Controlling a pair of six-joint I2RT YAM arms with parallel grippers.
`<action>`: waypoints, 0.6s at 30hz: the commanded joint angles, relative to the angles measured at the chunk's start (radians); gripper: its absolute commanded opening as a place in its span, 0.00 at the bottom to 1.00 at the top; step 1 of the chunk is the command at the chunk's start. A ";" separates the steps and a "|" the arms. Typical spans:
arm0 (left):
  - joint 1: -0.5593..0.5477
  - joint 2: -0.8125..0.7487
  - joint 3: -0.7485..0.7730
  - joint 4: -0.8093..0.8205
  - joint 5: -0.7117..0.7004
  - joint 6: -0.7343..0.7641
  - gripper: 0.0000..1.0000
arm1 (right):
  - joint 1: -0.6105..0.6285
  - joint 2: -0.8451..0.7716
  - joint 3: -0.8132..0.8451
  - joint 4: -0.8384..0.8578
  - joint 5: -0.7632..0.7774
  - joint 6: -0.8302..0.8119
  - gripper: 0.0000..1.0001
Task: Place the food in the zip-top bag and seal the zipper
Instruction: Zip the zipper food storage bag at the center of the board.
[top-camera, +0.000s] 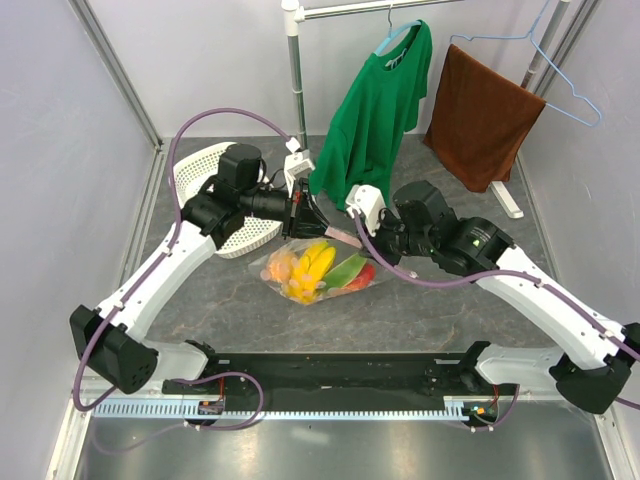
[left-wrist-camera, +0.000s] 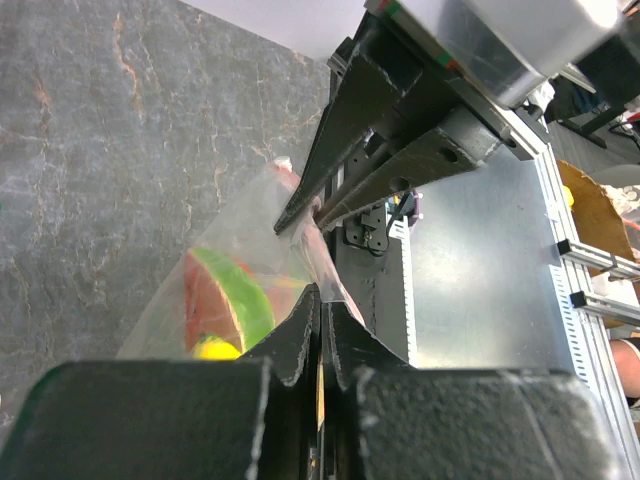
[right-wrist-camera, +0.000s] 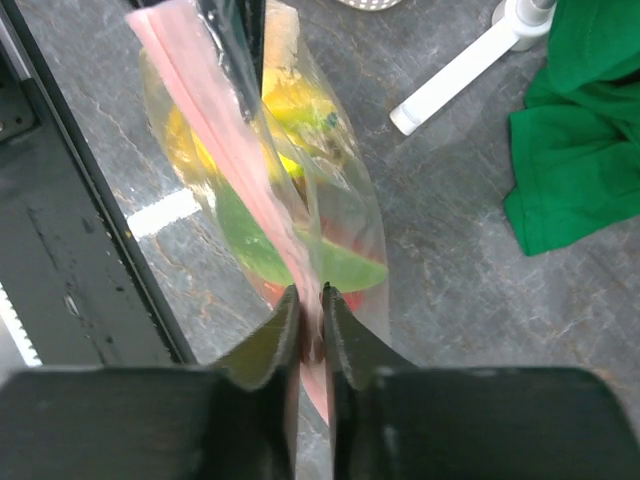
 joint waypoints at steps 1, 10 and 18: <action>-0.007 0.004 0.053 0.015 0.045 0.002 0.02 | 0.001 -0.011 -0.010 0.006 0.012 0.006 0.09; -0.003 0.072 0.108 0.046 0.027 -0.055 0.12 | -0.012 -0.115 -0.017 0.006 -0.028 0.170 0.00; 0.077 -0.013 0.053 0.198 -0.199 -0.237 0.60 | -0.131 -0.162 -0.023 0.006 -0.034 0.616 0.00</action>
